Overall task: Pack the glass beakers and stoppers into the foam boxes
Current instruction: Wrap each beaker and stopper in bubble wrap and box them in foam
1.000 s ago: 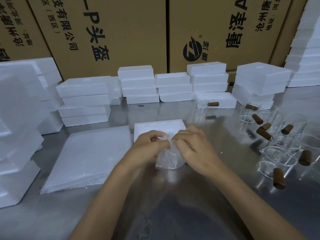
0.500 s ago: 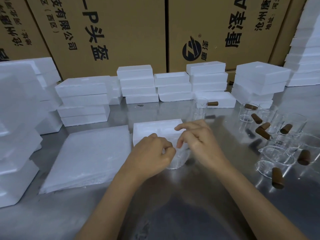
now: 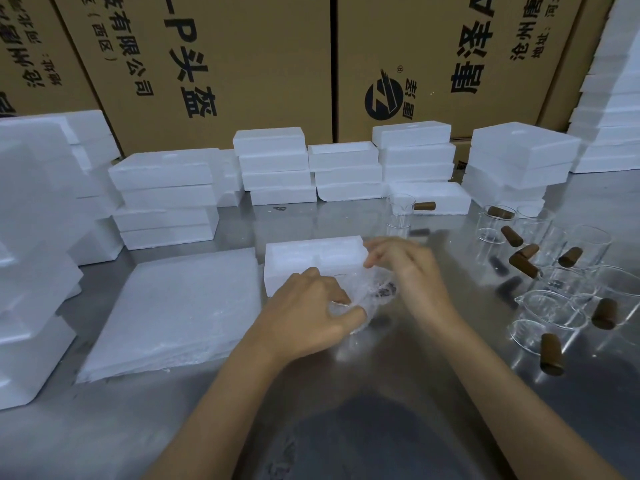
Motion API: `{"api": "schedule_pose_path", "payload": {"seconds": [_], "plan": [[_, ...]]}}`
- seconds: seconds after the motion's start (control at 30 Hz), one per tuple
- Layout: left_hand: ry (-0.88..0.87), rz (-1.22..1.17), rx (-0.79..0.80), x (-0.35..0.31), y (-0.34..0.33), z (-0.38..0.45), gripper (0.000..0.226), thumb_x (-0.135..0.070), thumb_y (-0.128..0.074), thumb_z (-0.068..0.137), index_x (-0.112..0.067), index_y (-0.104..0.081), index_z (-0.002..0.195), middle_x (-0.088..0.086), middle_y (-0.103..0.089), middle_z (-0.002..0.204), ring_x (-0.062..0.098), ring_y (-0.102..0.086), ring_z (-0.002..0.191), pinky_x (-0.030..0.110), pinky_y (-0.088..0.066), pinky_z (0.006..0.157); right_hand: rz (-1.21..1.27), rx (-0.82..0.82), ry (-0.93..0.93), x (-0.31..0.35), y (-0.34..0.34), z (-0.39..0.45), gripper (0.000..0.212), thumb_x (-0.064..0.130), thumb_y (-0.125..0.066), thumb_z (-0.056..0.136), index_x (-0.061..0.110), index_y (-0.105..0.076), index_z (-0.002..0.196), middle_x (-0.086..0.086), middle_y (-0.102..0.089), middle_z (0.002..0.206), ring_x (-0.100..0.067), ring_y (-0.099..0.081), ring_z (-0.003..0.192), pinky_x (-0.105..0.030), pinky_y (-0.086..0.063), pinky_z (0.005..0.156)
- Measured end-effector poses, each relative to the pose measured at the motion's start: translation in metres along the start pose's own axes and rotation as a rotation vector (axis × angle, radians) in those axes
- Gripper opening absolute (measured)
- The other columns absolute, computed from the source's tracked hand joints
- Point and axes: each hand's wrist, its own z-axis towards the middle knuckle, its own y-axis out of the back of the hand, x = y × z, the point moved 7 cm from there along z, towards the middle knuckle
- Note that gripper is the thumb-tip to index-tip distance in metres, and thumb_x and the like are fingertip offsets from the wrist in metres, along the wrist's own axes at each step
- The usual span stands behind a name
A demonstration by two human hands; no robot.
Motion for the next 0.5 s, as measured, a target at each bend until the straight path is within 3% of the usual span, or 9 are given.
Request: {"api": "schedule_pose_path", "payload": {"seconds": [0.1,0.17,0.27,0.37,0.43,0.5], "plan": [[-0.052,0.095,-0.008,-0.004,-0.004,0.000,0.055,-0.070,-0.041,0.081,-0.029,-0.073,0.100,-0.014,-0.067,0.101,0.010,-0.045,0.092,0.028,-0.037,0.076,-0.066,-0.035,-0.014,-0.002,0.019,0.007,0.025,0.026,-0.047,0.079,0.013,-0.067,0.070,0.002,-0.072,0.088,-0.003,-0.062,0.082,-0.016,-0.043,0.073],[-0.080,0.103,-0.022,-0.008,-0.003,0.000,0.051,-0.066,-0.044,0.087,-0.026,-0.073,0.099,-0.011,-0.066,0.097,0.011,-0.043,0.091,0.027,-0.030,0.075,-0.108,0.136,-0.120,-0.015,0.016,0.010,0.016,0.019,-0.055,0.089,0.016,-0.068,0.080,-0.002,-0.072,0.093,-0.010,-0.060,0.084,-0.016,-0.044,0.073],[-0.044,0.087,-0.017,-0.005,-0.004,-0.001,0.053,-0.067,-0.041,0.086,-0.025,-0.073,0.094,-0.009,-0.065,0.092,0.013,-0.046,0.092,0.028,-0.033,0.071,-0.090,0.351,-0.152,-0.021,0.001,0.005,0.018,0.002,-0.060,0.091,0.015,-0.071,0.083,-0.002,-0.073,0.099,-0.007,-0.064,0.087,-0.013,-0.051,0.073],[-0.031,0.150,-0.085,-0.006,0.005,-0.003,0.048,-0.069,-0.046,0.083,-0.028,-0.068,0.094,-0.010,-0.065,0.092,0.014,-0.054,0.087,0.030,-0.041,0.067,-0.081,0.335,-0.057,-0.013,-0.004,0.001,0.017,-0.004,-0.063,0.088,0.009,-0.072,0.082,0.005,-0.070,0.103,0.003,-0.062,0.093,-0.008,-0.048,0.074],[-0.045,0.168,-0.156,-0.010,0.014,-0.004,0.040,-0.070,-0.050,0.079,-0.032,-0.054,0.090,-0.012,-0.059,0.090,0.012,-0.054,0.075,0.029,-0.038,0.061,-0.125,0.310,0.003,-0.008,-0.003,0.002,0.016,-0.003,-0.066,0.086,0.010,-0.075,0.081,0.007,-0.070,0.104,0.007,-0.062,0.094,-0.004,-0.044,0.074],[-0.059,0.167,-0.162,-0.011,0.016,-0.004,0.039,-0.071,-0.051,0.079,-0.036,-0.051,0.095,-0.014,-0.055,0.097,0.011,-0.054,0.075,0.030,-0.039,0.063,-0.136,0.300,0.020,-0.007,-0.003,0.002,0.016,-0.002,-0.068,0.086,0.011,-0.076,0.081,0.003,-0.071,0.102,0.001,-0.063,0.096,-0.008,-0.046,0.075]]}}
